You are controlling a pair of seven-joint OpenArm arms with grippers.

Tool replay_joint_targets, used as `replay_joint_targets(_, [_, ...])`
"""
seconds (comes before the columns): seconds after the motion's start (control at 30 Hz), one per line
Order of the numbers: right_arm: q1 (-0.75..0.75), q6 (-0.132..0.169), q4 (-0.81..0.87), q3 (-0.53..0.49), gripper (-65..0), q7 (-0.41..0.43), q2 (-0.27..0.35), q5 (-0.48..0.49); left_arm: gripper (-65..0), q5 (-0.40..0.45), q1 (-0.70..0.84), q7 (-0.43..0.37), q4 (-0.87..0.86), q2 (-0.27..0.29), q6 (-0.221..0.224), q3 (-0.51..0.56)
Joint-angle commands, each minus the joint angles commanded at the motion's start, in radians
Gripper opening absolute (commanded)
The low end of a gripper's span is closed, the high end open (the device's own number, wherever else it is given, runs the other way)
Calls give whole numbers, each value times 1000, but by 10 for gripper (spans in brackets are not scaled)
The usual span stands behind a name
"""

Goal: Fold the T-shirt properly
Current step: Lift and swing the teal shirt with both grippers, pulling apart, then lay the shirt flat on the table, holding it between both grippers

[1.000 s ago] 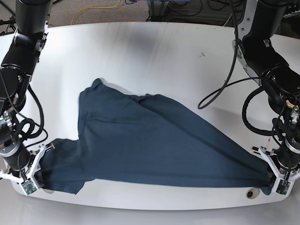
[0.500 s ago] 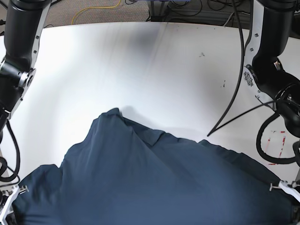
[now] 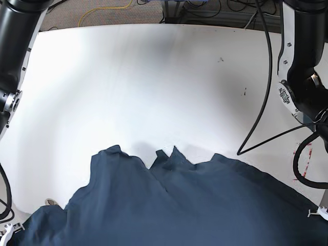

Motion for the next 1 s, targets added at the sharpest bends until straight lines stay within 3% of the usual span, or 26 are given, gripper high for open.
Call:
replay_joint_targets(0.1, [-54,0,35,6,-650,0,-3,0,-650,0,51,0,6,3,-6,0])
replay_joint_targets(0.2, [-149,0,91,60,-650,0,-6,-5,-650,0,114,0,25,5,-41,0])
replay_joint_targets(0.47, [-437,0,227,224,-650,-2,-75,-6,-650,0,301,0,66,25,-95,-5])
replay_joint_targets(0.7, [-672,0,319,341,-650,-2,-180,-8,-650,0,451,0,77,25,-147,-6])
replay_joint_targets(1.0, [-913,0,350,439,-650,-2,-282,-2,-650,5,667,0,100,18,-150,-8])
